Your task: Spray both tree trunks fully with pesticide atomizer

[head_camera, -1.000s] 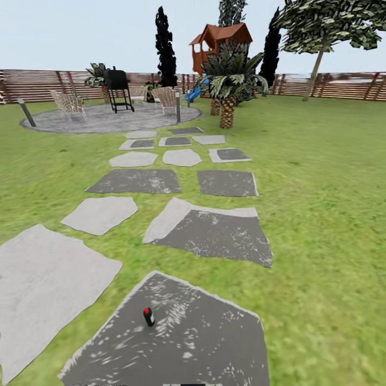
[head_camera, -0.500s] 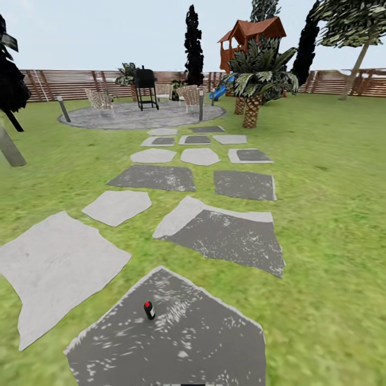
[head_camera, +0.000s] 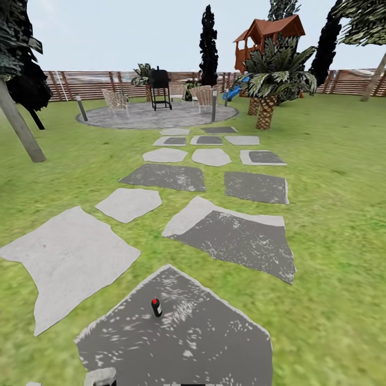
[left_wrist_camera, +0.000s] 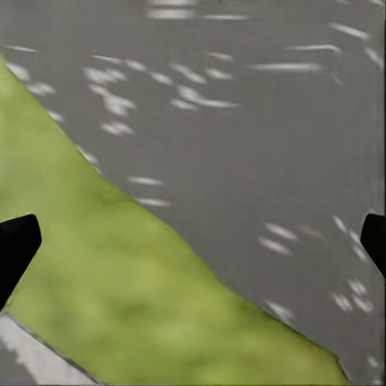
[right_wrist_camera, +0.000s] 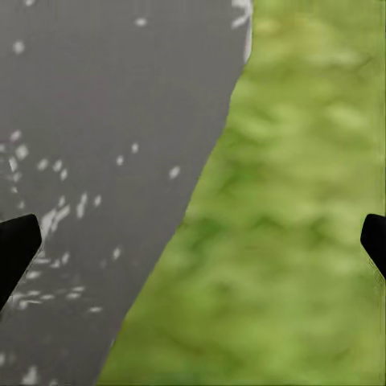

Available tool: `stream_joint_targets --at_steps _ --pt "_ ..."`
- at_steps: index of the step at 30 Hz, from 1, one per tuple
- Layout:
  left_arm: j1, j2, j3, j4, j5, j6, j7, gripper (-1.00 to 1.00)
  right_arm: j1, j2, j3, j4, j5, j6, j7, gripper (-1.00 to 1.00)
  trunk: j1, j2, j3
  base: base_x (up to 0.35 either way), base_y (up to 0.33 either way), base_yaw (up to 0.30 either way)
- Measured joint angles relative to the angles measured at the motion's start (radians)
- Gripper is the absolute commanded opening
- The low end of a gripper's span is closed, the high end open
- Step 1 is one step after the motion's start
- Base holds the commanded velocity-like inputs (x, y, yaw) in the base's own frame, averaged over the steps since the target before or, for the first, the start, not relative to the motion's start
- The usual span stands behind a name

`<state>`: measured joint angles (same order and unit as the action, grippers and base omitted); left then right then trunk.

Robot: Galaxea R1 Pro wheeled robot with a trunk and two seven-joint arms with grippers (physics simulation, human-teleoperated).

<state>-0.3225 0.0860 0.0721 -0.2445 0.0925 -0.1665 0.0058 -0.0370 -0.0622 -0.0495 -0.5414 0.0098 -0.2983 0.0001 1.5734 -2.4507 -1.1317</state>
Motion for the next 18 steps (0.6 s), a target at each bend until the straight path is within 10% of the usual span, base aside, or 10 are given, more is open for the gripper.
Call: stream_joint_targets --at_steps 6,18 --pt "-0.177 -0.005 -0.002 -0.104 0.004 0.213 -0.008 1.00 -0.041 0.000 0.001 -0.243 0.007 0.012 -0.002 1.00 0.000 0.000 0.000 0.000 0.000 0.002" --pt "-0.243 0.003 -0.008 -0.118 -0.001 0.238 -0.008 1.00 -0.247 0.001 0.001 -0.390 0.007 0.254 -0.003 1.00 0.000 0.000 0.000 0.032 -0.007 0.000"
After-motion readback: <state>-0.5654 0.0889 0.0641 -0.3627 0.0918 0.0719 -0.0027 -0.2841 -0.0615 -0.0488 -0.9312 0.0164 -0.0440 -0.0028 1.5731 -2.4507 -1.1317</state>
